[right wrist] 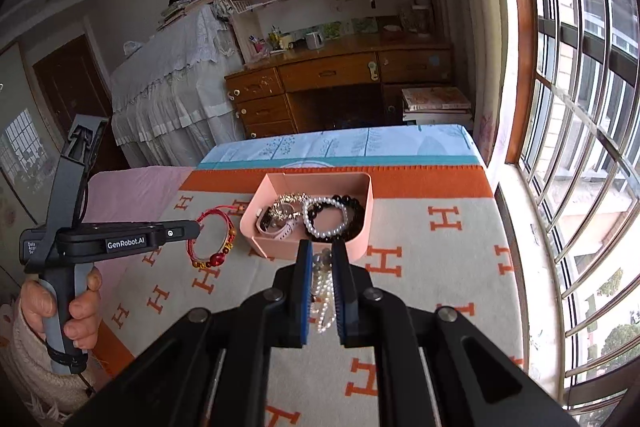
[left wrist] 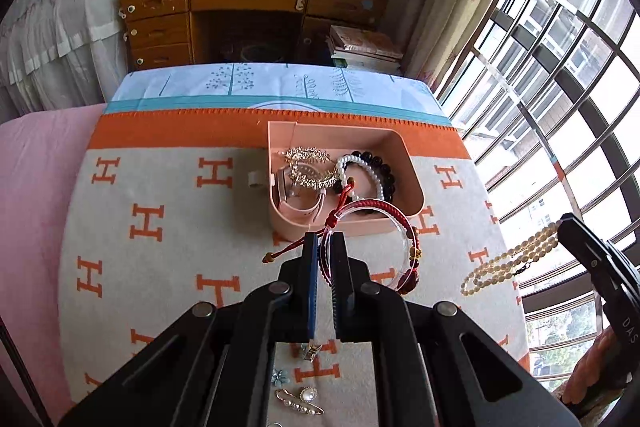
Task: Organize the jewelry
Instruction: 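Carry the red bracelet with the left tool while the right tool carries the pearls into the box, releasing both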
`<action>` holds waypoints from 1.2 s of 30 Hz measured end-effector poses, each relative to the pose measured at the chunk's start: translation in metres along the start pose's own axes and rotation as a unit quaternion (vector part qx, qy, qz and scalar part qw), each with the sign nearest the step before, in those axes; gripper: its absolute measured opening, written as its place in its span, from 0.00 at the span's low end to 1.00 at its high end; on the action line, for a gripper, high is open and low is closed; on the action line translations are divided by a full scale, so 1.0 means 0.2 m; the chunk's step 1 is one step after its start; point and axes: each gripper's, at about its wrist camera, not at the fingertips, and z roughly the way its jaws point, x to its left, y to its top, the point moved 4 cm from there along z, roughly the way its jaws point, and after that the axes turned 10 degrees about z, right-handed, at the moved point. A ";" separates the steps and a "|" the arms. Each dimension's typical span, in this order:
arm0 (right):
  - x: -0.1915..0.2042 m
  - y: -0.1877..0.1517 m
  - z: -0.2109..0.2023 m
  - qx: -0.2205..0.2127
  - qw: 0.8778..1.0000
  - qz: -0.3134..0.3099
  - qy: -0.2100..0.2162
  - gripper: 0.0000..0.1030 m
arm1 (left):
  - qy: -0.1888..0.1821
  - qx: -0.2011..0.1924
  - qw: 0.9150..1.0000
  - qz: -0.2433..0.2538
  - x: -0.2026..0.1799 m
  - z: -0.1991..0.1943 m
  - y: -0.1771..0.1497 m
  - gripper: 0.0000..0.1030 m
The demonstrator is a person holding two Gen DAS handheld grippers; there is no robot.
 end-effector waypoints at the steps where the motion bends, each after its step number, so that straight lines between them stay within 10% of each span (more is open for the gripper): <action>1: 0.03 0.06 -0.02 -0.014 1.000 -0.005 0.002 0.09 | 0.004 -0.007 1.000 0.006 -0.01 -0.02 0.04 0.04; 9: 0.14 0.37 0.03 -0.062 0.998 -0.014 0.009 0.09 | 0.030 -0.019 0.999 0.025 -0.04 0.03 0.26 0.04; 20: 0.04 0.35 0.55 0.020 1.000 0.020 -0.001 0.09 | 0.028 0.039 0.998 0.034 -0.02 0.45 0.25 0.04; 23: 0.00 0.30 0.68 0.056 0.998 0.030 -0.003 0.10 | 0.031 0.049 0.998 0.040 -0.01 0.50 0.23 0.29; 25: -0.03 0.26 0.73 0.076 0.996 0.040 -0.014 0.10 | 0.043 0.040 0.997 0.045 0.00 0.48 0.21 0.66; 36: -0.02 0.18 0.61 0.086 0.995 0.056 0.012 0.10 | 0.085 -0.009 0.995 0.052 0.03 0.22 0.19 0.69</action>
